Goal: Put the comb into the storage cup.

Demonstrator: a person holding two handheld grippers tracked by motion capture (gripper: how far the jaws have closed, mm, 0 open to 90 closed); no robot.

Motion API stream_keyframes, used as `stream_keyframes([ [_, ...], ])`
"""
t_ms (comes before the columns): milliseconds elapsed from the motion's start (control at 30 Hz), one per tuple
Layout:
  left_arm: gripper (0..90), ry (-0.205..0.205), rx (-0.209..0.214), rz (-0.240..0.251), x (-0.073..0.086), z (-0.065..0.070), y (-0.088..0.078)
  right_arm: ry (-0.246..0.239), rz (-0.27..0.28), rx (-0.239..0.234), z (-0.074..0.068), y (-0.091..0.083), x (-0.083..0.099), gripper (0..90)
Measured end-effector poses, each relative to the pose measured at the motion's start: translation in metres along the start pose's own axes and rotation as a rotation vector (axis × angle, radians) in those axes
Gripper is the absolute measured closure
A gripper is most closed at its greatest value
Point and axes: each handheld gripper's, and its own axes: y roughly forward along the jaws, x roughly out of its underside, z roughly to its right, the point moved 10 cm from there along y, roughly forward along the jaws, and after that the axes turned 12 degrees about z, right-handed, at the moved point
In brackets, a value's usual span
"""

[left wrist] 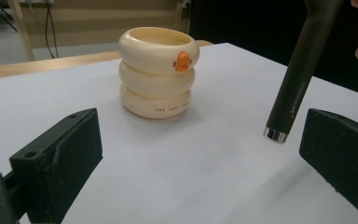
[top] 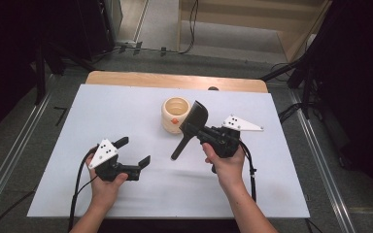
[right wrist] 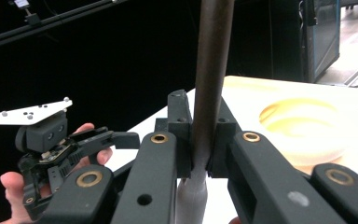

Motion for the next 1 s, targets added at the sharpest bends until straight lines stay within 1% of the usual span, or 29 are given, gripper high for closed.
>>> stream_keyframes([
  [167, 0.0, 0.006, -0.010, -0.009, 0.003, -0.006, -0.004, -0.010, 0.004, 0.001, 0.001, 0.001, -0.003, 81.7],
  [300, 0.0, 0.011, -0.018, -0.007, 0.004, -0.010, -0.008, -0.024, 0.006, 0.002, 0.002, 0.003, -0.006, 81.7],
  [400, 0.0, 0.006, -0.025, -0.005, 0.004, -0.014, -0.012, -0.030, 0.008, 0.003, 0.003, 0.003, -0.009, 81.7],
  [533, 0.0, 0.021, -0.031, -0.017, 0.007, -0.018, -0.016, -0.034, 0.019, 0.007, 0.004, 0.004, -0.013, 81.7],
  [633, 0.0, 0.020, -0.039, -0.021, 0.009, -0.022, -0.020, -0.041, 0.024, 0.007, 0.005, 0.005, -0.016, 81.7],
  [900, 0.0, 0.040, -0.049, -0.014, 0.007, -0.030, -0.030, -0.047, 0.027, 0.016, 0.009, 0.007, -0.021, 81.7],
  [1000, 0.0, 0.041, -0.058, -0.013, 0.006, -0.034, -0.035, -0.048, 0.031, 0.013, 0.009, 0.008, -0.023, 81.7],
])
